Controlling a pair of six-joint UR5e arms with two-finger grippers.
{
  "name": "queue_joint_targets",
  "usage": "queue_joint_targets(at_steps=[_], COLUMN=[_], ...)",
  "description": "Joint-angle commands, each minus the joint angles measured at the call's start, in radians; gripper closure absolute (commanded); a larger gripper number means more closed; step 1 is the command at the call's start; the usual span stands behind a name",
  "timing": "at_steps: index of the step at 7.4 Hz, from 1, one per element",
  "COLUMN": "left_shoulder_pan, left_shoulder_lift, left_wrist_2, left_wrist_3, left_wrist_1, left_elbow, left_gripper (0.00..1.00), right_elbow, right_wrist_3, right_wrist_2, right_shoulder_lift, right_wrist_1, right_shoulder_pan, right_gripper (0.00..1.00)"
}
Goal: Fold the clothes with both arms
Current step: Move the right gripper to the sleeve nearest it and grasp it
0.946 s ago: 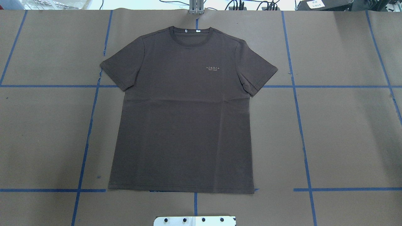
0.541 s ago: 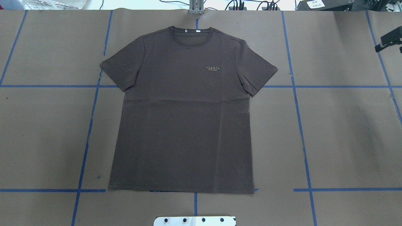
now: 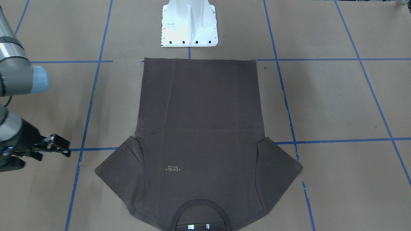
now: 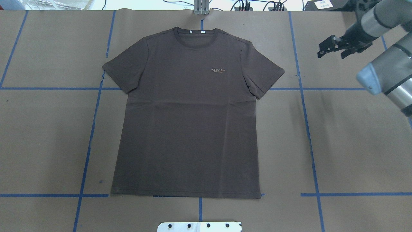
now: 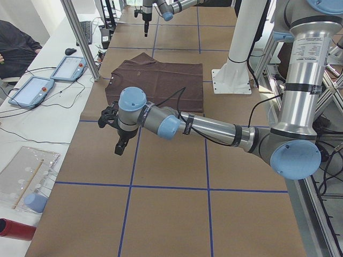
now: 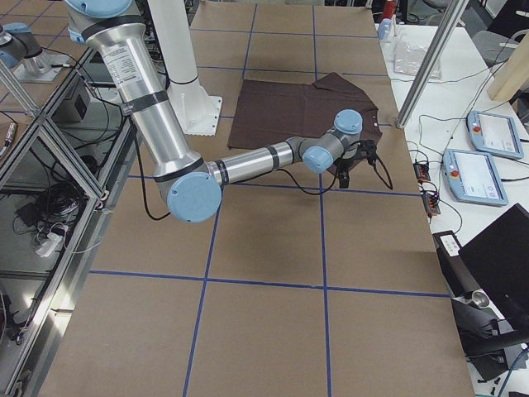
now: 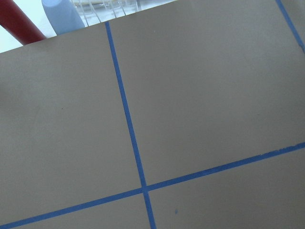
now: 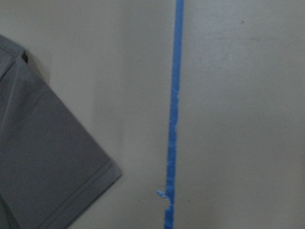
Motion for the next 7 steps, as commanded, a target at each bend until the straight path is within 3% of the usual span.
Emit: queue_joint_targets(at_steps=[1,3,6,7], left_shoulder_pan=[0.007,0.007,0.007,0.006], left_shoulder_lift=[-0.002,-0.005,-0.004,-0.002], left_wrist_2=[-0.002,-0.007,-0.008,-0.008], left_wrist_3=[-0.055,-0.067,-0.08,-0.079], left_wrist_1=[-0.049,-0.049,-0.05,-0.05], left_elbow=[0.01,0.004,0.001,-0.001], left_gripper=[0.0,0.0,0.0,0.0], right_elbow=[-0.104,-0.178,-0.203,-0.207], right_wrist_3=[0.089,0.087,0.087,0.089], right_wrist_2=[-0.158,-0.166,-0.175,-0.178], right_shoulder_lift=[0.05,0.113,0.136,0.136], right_wrist_1=[0.097,0.091,0.09,0.09], right_shoulder_pan=[-0.136,-0.15,-0.15,-0.15], right_gripper=[0.0,0.0,0.0,0.08])
